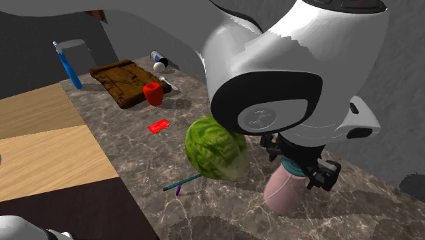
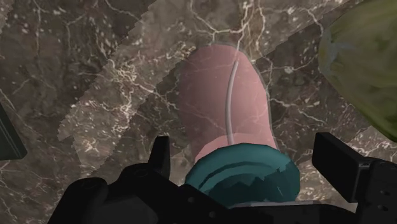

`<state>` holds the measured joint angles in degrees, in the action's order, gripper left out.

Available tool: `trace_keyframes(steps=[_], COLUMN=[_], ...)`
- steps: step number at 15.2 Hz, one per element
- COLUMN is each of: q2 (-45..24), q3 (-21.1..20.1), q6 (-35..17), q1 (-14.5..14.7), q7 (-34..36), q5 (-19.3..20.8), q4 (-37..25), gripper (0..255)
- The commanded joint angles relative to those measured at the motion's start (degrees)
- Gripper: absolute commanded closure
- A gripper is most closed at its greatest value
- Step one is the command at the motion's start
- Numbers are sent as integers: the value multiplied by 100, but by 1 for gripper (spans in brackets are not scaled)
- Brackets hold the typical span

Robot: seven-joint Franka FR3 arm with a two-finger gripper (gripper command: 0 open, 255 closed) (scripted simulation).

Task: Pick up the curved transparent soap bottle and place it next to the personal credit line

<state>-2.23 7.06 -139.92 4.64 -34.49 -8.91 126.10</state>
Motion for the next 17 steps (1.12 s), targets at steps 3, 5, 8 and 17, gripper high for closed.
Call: trace_keyframes(steps=[3, 5, 8, 17], q2=[-155, -155, -155, -155], q3=[-16, -16, -16, -16], q6=[-164, -164, -164, -163], q1=[11, 11, 11, 11], q7=[-26, -26, -26, -25], q5=[-50, -51, -51, -50], q4=[7, 7, 7, 6], gripper=[0, 0, 0, 255])
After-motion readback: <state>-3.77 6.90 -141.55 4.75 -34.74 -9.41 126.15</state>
